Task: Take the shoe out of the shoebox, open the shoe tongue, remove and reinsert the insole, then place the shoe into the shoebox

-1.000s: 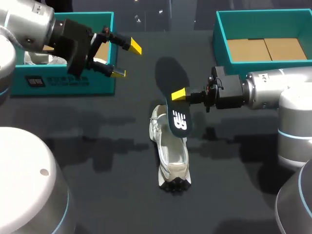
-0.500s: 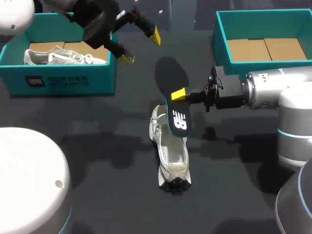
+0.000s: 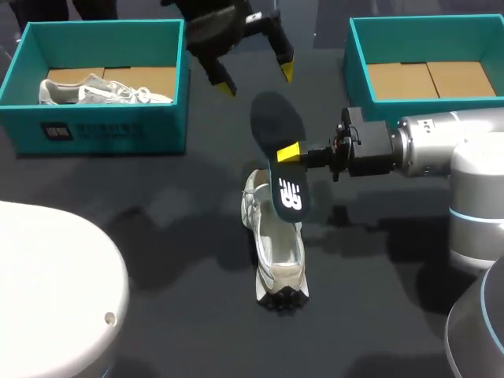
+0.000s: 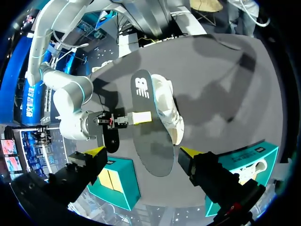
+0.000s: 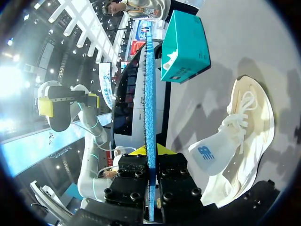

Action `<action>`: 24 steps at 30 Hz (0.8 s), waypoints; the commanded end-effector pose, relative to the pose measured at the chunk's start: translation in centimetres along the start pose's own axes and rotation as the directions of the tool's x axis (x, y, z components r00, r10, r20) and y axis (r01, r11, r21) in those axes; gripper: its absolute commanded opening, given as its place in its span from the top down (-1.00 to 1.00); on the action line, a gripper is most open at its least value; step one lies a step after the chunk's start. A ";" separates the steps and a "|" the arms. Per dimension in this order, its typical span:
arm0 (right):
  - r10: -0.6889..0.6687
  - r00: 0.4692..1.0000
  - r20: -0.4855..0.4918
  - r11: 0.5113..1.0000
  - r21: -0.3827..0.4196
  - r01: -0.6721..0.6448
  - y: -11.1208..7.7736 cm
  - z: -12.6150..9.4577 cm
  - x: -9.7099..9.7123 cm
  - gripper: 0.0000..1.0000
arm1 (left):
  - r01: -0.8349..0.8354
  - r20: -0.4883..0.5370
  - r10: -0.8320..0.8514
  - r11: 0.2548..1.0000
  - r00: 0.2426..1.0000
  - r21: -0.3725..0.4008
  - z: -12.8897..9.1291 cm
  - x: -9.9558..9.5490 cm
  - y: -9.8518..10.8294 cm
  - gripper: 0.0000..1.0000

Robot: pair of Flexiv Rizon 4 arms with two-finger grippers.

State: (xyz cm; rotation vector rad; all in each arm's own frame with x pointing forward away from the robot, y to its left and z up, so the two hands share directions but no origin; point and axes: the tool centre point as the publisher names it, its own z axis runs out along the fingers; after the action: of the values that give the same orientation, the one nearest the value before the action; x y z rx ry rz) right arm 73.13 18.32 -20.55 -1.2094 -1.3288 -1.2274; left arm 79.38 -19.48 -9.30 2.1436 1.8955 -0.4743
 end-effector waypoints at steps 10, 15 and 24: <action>0.001 1.000 0.003 1.000 0.000 -0.001 0.0 0.1 0.0 1.00 | 0.032 -0.467 -0.014 0.999 0.884 0.032 0.1 -2.3 2.8 -1.00; 0.001 1.000 0.003 1.000 0.000 -0.001 0.0 0.1 0.0 1.00 | 0.022 -0.513 -0.005 0.999 0.858 0.026 0.1 -2.7 2.7 -1.00; 0.001 1.000 0.003 1.000 0.000 -0.001 0.0 0.1 0.0 1.00 | 0.040 -0.540 -0.037 0.999 0.841 -0.006 0.5 -2.4 2.6 -1.00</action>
State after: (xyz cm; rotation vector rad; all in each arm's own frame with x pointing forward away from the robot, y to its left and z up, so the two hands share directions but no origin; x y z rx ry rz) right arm 73.12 18.33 -20.56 -1.2098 -1.3298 -1.2266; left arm 81.73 -21.78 -8.93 2.3608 2.1537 -0.0190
